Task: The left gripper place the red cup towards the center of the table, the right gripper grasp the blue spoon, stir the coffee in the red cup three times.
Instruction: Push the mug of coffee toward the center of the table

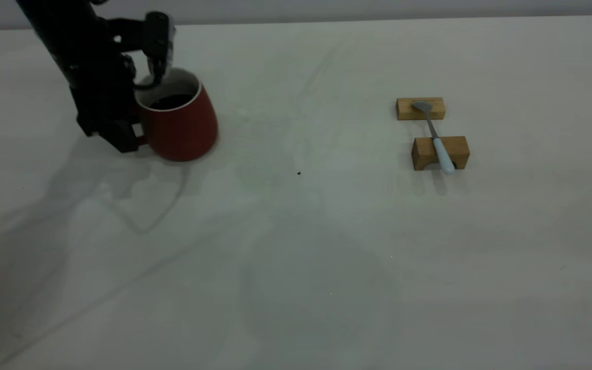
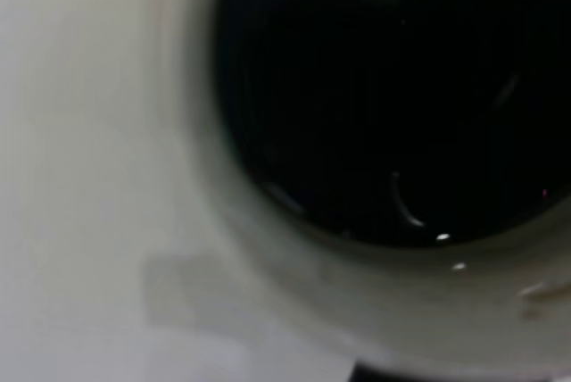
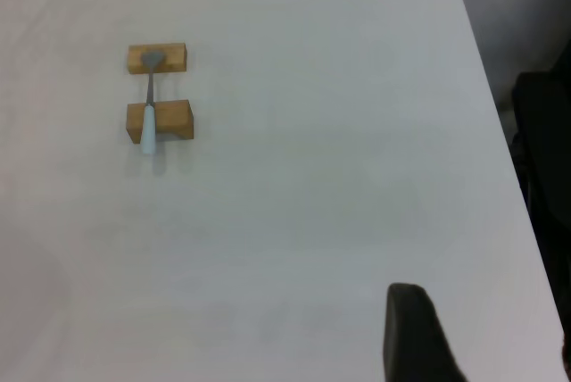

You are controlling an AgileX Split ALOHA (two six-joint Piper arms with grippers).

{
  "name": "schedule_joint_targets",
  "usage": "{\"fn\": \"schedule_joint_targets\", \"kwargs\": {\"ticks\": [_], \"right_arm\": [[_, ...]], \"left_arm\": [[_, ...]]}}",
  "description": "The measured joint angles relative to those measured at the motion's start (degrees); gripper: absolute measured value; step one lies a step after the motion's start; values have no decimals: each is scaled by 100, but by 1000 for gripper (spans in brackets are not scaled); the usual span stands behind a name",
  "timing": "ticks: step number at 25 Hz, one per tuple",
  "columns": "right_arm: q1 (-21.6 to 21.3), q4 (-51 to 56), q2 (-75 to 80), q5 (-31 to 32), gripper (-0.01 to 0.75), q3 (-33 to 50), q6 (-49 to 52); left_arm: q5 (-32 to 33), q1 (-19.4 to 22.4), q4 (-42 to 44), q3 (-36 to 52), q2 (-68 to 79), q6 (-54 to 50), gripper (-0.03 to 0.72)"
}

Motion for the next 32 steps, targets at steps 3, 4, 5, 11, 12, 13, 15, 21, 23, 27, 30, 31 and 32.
{"fn": "schedule_joint_targets", "kwargs": {"ticks": [3,4,5,11,12,13,15,21,23,27,30,31,32], "right_arm": [[0,0,0,0,435,0,0],[0,0,0,0,435,0,0],[0,0,0,0,435,0,0],[0,0,0,0,435,0,0],[0,0,0,0,435,0,0],[0,0,0,0,435,0,0],[0,0,0,0,435,0,0],[0,0,0,0,435,0,0],[0,0,0,0,435,0,0],[0,0,0,0,435,0,0],[0,0,0,0,435,0,0],[0,0,0,0,435,0,0],[0,0,0,0,435,0,0]], "left_arm": [[-87,-104,-71,0,19,339,551],[-131,-145,-137,0,19,477,551],[-189,-191,-192,0,19,605,551],[-350,-524,-794,0,19,1179,551],[-375,-584,-882,0,19,1240,551],[-397,-631,-975,0,19,1284,551],[-422,-742,-1116,0,19,1359,551],[-506,-1044,-1314,0,30,1459,551],[-568,-1094,-1333,0,43,1465,551],[-592,-1108,-1333,0,32,1227,551],[-494,-1108,-1315,0,-187,652,551],[-392,-1108,-1315,0,-311,459,551],[-286,-1108,-1310,0,-487,211,551]]}}
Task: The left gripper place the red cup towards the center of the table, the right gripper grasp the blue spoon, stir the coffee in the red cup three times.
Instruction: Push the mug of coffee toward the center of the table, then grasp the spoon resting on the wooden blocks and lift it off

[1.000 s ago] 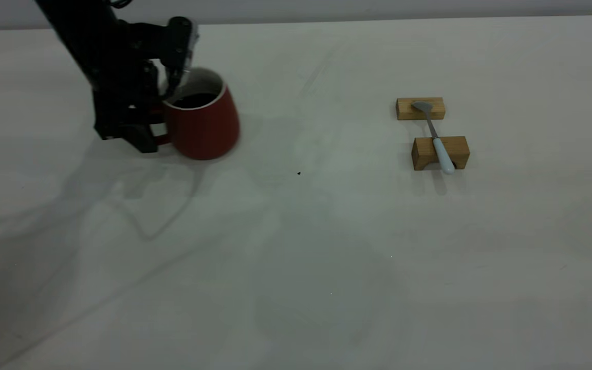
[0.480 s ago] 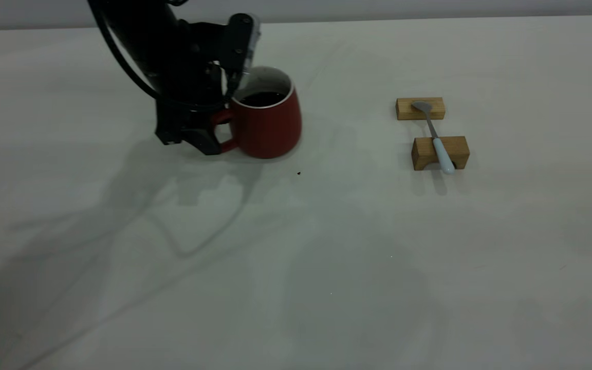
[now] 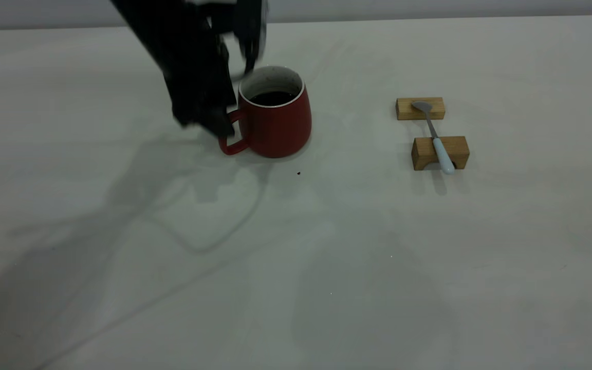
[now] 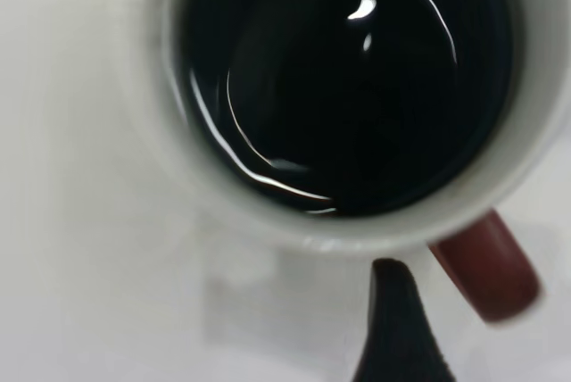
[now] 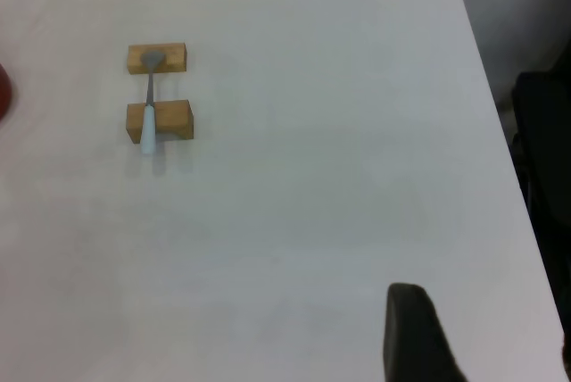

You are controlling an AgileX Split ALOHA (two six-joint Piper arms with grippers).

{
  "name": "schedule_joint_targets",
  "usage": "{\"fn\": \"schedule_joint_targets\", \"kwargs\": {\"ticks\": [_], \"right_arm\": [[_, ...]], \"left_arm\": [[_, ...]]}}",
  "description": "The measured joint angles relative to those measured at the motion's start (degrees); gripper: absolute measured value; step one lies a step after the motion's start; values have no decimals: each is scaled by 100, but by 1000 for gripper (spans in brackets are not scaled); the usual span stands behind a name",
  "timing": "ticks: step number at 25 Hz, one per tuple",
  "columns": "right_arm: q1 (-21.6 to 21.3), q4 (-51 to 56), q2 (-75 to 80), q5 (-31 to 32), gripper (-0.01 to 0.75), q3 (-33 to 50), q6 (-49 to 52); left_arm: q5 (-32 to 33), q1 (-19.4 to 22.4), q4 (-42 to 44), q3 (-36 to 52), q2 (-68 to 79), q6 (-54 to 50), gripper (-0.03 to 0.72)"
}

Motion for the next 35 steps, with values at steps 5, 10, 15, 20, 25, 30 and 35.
{"fn": "schedule_joint_targets", "kwargs": {"ticks": [5,10,15,20,25,30,35], "right_arm": [[0,0,0,0,435,0,0],[0,0,0,0,435,0,0],[0,0,0,0,435,0,0],[0,0,0,0,435,0,0],[0,0,0,0,435,0,0],[0,5,0,0,435,0,0],[0,5,0,0,435,0,0]], "left_arm": [[792,0,186,0,-1146,-1393,551],[1575,0,511,0,-2532,-3384,551],[2548,0,1325,0,-3925,-5762,551],[3813,0,2369,8,-4902,-7583,551],[3813,0,2734,349,-5607,-8236,551],[3813,0,2697,1944,-6589,-8604,551],[3772,0,2691,3944,-7730,-8680,551]]}}
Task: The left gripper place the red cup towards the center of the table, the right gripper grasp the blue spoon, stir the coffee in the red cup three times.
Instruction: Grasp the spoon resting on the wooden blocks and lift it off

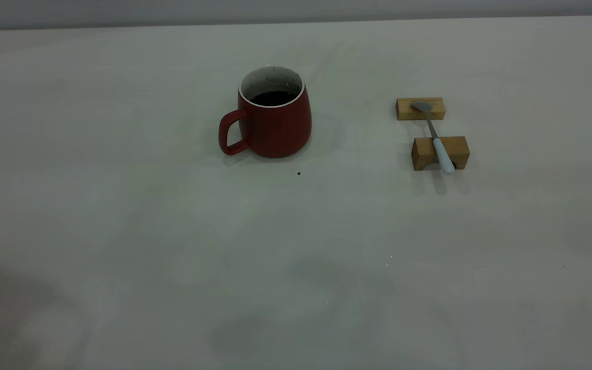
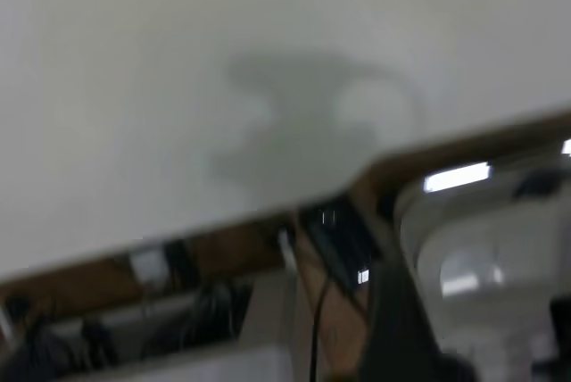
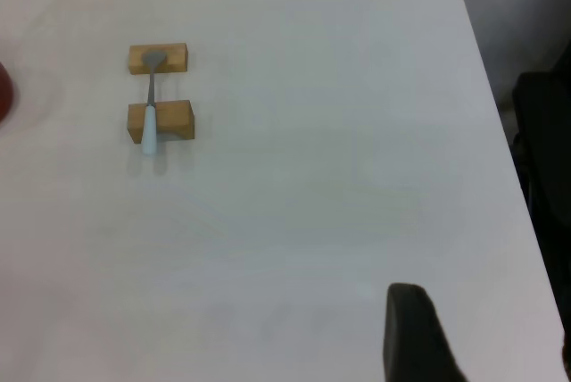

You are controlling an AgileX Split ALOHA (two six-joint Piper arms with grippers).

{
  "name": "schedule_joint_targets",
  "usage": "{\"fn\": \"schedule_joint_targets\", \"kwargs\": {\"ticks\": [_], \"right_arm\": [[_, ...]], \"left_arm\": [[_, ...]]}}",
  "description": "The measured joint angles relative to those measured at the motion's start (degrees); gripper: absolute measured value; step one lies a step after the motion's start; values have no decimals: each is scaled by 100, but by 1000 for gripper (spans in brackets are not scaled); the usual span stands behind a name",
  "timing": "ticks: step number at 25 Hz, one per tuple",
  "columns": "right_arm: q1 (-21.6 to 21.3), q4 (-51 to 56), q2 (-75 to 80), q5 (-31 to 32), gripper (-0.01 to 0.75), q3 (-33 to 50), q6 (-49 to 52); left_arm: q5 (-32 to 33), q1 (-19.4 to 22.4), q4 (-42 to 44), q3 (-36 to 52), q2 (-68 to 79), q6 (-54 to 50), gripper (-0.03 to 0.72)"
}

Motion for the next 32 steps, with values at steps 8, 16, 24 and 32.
{"fn": "schedule_joint_targets", "kwargs": {"ticks": [8,16,24,32], "right_arm": [[0,0,0,0,435,0,0],[0,0,0,0,435,0,0],[0,0,0,0,435,0,0],[0,-225,0,-29,435,0,-183]], "left_arm": [[-335,0,-283,1616,-2179,418,551],[-303,0,-542,1890,-4008,580,551],[-239,336,-571,1890,-5249,580,551],[-191,1792,-571,1890,-5603,592,551]]}}
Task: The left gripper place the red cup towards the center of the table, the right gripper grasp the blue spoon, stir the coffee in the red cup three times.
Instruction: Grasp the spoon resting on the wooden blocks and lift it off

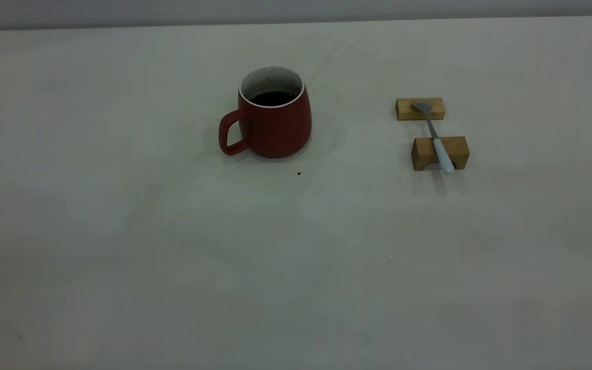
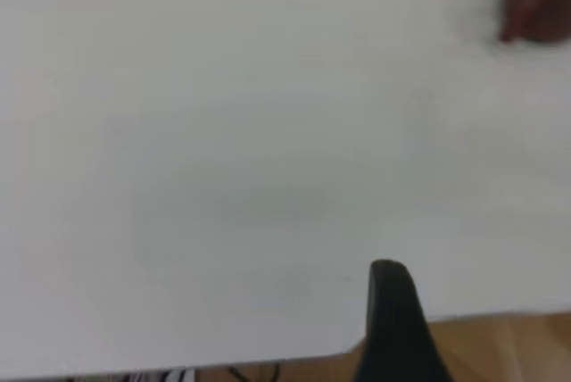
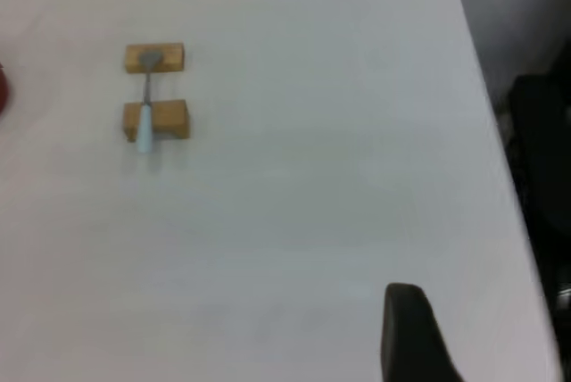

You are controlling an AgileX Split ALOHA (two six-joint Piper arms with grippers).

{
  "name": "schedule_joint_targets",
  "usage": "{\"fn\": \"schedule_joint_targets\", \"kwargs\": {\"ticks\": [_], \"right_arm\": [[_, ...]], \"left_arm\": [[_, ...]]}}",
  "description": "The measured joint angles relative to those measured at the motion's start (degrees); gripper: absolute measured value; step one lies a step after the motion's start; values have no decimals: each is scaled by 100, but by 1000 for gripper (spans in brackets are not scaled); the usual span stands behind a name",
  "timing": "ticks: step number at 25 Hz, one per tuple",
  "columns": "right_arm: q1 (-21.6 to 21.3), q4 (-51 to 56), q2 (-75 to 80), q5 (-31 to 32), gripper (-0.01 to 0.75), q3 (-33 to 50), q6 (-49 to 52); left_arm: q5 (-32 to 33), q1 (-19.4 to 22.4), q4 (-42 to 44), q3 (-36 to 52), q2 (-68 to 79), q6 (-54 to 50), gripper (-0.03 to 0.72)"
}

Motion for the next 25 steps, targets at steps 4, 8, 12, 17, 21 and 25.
{"fn": "schedule_joint_targets", "kwargs": {"ticks": [4,8,12,17,21,25], "right_arm": [[0,-397,0,-102,435,0,-93],[0,-415,0,-102,435,0,-104],[0,-335,0,-102,435,0,-59],[0,114,0,-92,435,0,14],[0,745,145,-85,435,0,-94],[0,1361,960,-179,437,-19,-392]], "left_arm": [[0,259,0,0,-5,7,551],[6,259,0,0,-5,7,551],[11,259,-5,0,-5,7,551],[11,259,-5,0,-5,7,551],[11,259,-5,0,-5,7,551],[11,259,-5,0,-5,7,551]]}}
